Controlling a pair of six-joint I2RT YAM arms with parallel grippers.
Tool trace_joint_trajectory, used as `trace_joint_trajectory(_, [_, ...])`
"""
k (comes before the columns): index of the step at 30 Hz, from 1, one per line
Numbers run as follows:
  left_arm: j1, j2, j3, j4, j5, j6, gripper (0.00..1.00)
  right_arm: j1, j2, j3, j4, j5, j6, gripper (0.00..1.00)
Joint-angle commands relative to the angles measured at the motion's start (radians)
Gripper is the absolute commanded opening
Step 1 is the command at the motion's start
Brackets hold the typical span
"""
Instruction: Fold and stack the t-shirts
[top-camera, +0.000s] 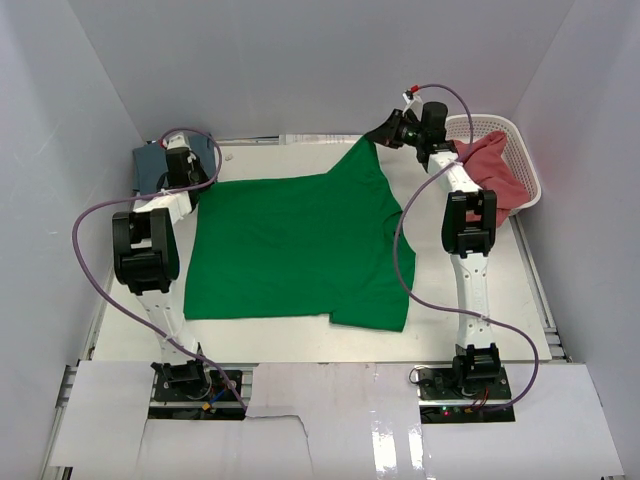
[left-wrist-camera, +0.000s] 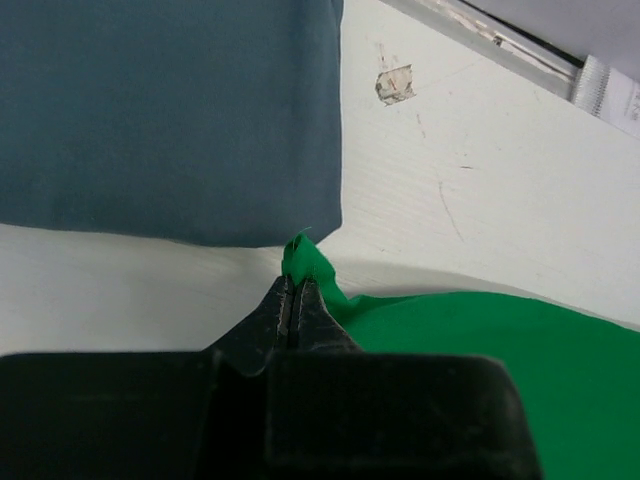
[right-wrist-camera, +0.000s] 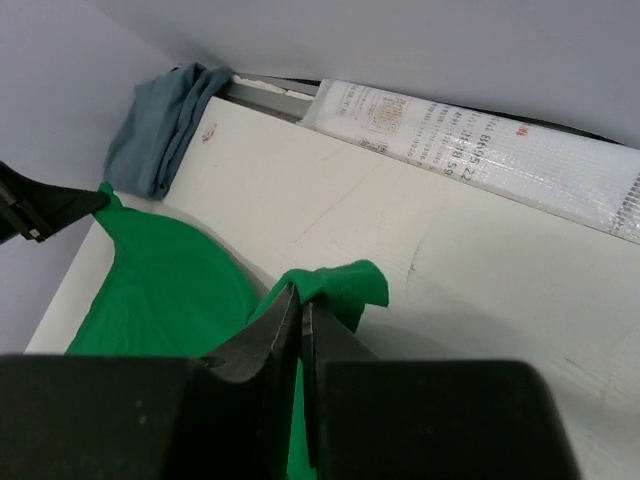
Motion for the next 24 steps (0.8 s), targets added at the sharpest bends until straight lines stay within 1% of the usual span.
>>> trace_joint_trajectory(1, [-0.002, 0.001, 0.021, 0.022, 0.015, 0.001, 0.0, 0.023, 0.057, 0.091, 0.066, -0.034, 0.04, 0.08])
trace_joint_trajectory(8, [-0.004, 0.004, 0.026, 0.022, 0.006, 0.02, 0.0, 0.04, 0.066, -0.009, 0.079, -0.012, 0.033, 0.08])
trace_joint_trajectory(13, [-0.004, 0.009, 0.029, 0.022, 0.007, 0.02, 0.0, 0.041, 0.071, -0.018, 0.062, -0.02, 0.001, 0.08])
trace_joint_trajectory(17, [-0.004, 0.013, 0.031, 0.022, 0.007, 0.023, 0.0, 0.041, 0.047, -0.036, 0.062, -0.023, -0.024, 0.08])
trace_joint_trajectory(24, [-0.004, 0.013, 0.026, 0.022, -0.005, 0.037, 0.0, 0.041, -0.018, -0.118, 0.047, -0.035, -0.058, 0.08])
